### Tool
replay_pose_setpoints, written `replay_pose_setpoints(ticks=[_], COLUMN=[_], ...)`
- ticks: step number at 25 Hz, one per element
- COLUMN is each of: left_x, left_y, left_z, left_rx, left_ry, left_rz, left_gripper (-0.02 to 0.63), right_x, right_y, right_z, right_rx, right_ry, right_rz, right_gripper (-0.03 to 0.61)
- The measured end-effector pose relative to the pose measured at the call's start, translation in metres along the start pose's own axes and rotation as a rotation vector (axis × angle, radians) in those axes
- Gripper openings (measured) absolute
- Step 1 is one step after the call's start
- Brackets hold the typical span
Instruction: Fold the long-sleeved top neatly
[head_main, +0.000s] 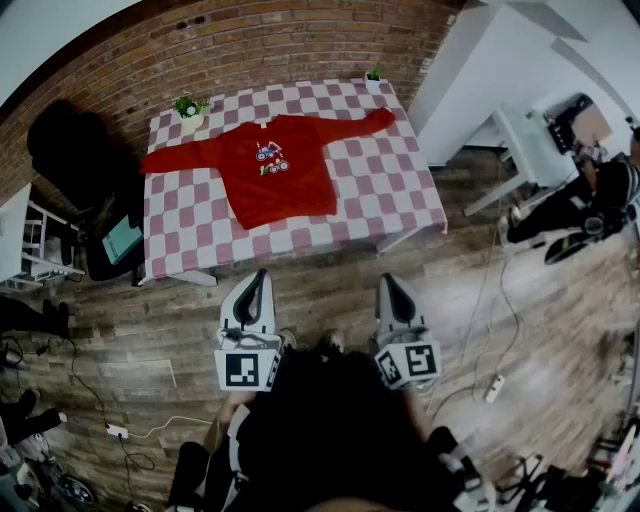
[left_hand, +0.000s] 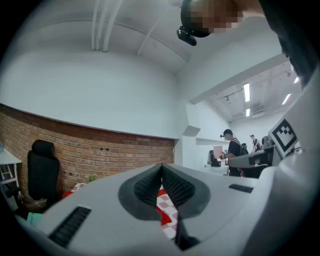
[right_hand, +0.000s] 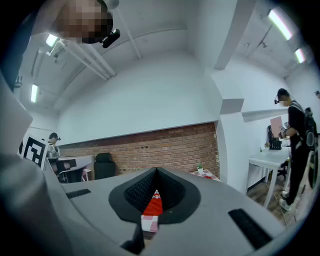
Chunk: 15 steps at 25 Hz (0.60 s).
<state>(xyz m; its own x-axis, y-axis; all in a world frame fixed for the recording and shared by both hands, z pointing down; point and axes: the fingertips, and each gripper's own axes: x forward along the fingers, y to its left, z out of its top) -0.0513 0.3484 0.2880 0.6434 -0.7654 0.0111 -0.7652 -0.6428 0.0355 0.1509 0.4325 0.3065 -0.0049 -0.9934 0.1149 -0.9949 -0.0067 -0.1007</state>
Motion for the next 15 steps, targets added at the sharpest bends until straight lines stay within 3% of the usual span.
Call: replay_pose_setpoints(ticks=[10, 15], left_x=[-0.002, -0.002], left_y=[0.008, 0.014], left_z=[-0.001, 0.003], left_rx=[-0.008, -0.022], left_ry=[-0.003, -0.01], left_rz=[-0.018, -0.035], left_gripper=[0.006, 0.006], right_x=[-0.001, -0.01], right_y=[0.01, 0.015], right_z=[0.001, 0.037], right_rx=[-0.013, 0.002], right_ry=[-0.018, -0.165], right_rz=[-0.01, -0.051], right_gripper=[0.006, 0.01])
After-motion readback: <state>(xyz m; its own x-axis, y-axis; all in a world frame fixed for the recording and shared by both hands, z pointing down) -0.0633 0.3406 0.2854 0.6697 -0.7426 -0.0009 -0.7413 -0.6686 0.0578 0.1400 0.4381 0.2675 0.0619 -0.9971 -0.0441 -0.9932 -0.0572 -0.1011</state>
